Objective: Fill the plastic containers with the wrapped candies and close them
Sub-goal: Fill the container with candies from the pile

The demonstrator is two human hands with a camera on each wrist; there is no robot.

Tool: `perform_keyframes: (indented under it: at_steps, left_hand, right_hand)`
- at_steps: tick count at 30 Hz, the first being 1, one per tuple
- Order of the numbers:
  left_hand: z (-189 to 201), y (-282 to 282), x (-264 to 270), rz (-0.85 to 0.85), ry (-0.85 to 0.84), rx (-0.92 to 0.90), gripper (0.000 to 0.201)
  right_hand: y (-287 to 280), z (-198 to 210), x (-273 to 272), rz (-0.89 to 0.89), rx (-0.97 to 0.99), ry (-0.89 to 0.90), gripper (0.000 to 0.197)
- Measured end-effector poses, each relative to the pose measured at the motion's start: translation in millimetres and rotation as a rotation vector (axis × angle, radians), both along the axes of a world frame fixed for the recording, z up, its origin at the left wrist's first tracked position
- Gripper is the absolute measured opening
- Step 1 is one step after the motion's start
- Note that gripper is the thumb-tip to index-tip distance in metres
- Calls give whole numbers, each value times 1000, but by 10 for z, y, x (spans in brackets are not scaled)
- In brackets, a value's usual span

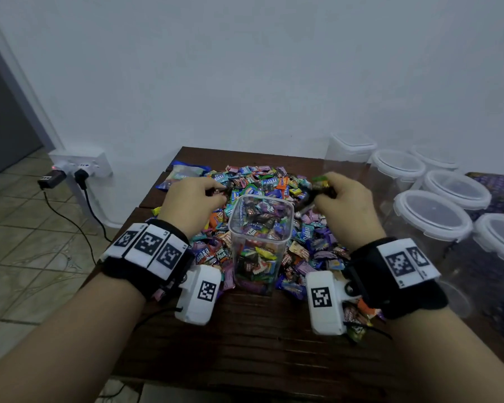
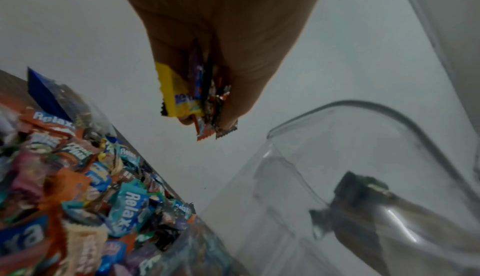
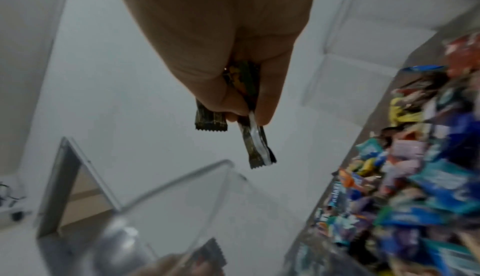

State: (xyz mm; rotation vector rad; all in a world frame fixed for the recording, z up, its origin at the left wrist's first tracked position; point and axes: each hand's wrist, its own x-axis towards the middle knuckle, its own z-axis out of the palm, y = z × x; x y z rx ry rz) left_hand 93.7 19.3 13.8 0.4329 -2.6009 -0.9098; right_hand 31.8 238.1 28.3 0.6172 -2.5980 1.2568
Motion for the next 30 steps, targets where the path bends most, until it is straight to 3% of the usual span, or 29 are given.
perform_keyframes:
  at_steps: [5,12,20,27,30]
  left_hand:
    - [95,62,32,-17,140,129,23]
    - [207,138,70,-72,250,244,14]
    - [286,197,28,-78,307,356,15]
    - [341,282,36,-151,350,423,18]
    - [366,326,51,-198,363,449,22]
  right_hand:
    - [-78,197,126,59,-162,92,11]
    - [-298,75,279,184,-4,97,9]
    - [-358,-3,337,250,17,140,41]
    - [-351,-151,411,262,-141,176,41]
    - [-317,-226,433,301,-154,-27,72]
